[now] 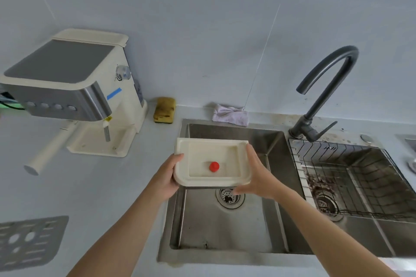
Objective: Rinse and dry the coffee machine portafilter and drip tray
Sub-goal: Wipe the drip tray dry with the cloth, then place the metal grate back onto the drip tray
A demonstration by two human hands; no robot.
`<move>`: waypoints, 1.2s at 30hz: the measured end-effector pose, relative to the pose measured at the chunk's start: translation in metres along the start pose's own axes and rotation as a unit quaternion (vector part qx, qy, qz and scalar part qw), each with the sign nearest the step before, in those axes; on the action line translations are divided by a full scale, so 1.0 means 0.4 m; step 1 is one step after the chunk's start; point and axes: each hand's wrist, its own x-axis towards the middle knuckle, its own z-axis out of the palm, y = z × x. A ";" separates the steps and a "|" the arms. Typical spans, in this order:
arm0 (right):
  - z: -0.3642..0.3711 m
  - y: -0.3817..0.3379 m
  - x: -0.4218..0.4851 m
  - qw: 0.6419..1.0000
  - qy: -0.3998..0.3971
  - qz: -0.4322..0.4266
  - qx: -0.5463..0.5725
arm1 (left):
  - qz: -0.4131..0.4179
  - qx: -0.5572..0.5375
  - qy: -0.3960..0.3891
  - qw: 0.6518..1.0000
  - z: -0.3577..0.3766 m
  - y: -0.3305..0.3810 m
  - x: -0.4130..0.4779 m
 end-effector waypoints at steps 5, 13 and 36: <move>0.053 -0.003 -0.062 0.999 0.044 0.006 -0.021 | 0.000 0.040 0.013 0.999 0.003 -0.014 -0.059; 0.110 -0.046 -0.158 0.998 0.054 -0.023 0.018 | -0.004 0.100 0.104 0.989 -0.007 -0.042 -0.188; 0.505 -0.260 -0.179 0.999 -0.010 -0.009 -0.042 | 0.002 0.495 0.214 0.842 -0.400 0.015 -0.466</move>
